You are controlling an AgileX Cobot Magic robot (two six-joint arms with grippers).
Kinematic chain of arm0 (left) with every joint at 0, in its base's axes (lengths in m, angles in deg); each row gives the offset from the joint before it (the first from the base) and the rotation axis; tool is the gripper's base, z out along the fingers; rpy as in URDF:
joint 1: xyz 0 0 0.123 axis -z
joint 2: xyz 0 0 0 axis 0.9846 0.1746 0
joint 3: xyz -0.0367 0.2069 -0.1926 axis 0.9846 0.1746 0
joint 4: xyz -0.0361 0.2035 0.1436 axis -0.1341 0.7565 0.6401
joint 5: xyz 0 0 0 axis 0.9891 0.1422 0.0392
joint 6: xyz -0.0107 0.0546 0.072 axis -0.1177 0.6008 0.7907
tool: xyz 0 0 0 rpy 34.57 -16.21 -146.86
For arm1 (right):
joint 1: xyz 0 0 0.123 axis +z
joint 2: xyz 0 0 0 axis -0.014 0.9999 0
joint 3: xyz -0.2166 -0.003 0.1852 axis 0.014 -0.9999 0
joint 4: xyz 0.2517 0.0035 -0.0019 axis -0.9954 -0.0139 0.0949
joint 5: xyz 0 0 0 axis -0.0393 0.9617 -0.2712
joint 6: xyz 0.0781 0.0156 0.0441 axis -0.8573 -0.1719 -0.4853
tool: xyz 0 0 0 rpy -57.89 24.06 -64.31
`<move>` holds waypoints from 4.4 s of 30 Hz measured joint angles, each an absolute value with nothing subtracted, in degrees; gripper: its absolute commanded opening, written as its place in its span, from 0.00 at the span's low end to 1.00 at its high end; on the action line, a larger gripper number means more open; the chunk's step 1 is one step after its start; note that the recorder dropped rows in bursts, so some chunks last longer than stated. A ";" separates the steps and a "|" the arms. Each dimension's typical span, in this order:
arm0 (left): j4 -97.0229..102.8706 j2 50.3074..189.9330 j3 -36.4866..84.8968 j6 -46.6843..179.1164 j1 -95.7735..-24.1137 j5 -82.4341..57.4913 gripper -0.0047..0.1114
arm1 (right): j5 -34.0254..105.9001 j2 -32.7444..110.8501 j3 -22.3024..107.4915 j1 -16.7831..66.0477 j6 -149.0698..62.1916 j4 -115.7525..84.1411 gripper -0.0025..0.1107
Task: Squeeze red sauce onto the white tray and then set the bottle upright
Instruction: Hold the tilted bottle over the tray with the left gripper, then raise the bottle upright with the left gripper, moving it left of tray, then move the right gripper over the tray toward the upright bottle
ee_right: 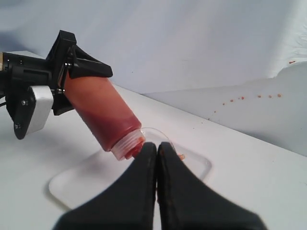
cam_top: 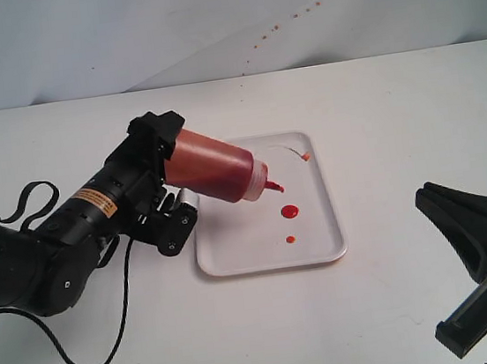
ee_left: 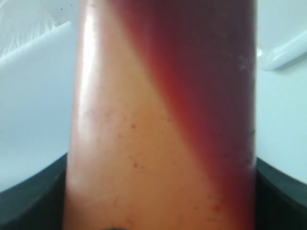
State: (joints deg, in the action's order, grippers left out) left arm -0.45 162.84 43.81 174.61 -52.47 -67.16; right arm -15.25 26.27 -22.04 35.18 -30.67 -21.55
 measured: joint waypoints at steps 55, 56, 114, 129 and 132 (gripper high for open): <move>-3.12 166.12 52.71 131.18 -52.57 -78.43 0.04 | -15.37 26.27 -22.04 35.18 -30.67 -21.55 0.02; -3.12 166.12 53.29 128.72 -52.57 -78.43 0.04 | -15.37 26.27 -22.04 35.18 -30.67 -21.55 0.02; 56.67 155.18 53.89 55.61 -77.89 -78.69 0.04 | -3.32 28.29 -12.79 35.18 -45.47 -12.55 0.62; 56.92 155.18 53.79 55.37 -77.89 -78.69 0.04 | -2.80 54.14 3.14 35.18 -57.72 -12.50 0.95; 56.92 155.18 53.79 55.37 -77.89 -78.69 0.04 | -7.88 59.06 7.13 35.18 -66.83 -0.81 0.95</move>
State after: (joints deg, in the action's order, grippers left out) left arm 56.92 155.18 53.79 55.37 -77.89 -78.69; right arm -7.88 59.06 7.13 35.18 -66.83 -0.81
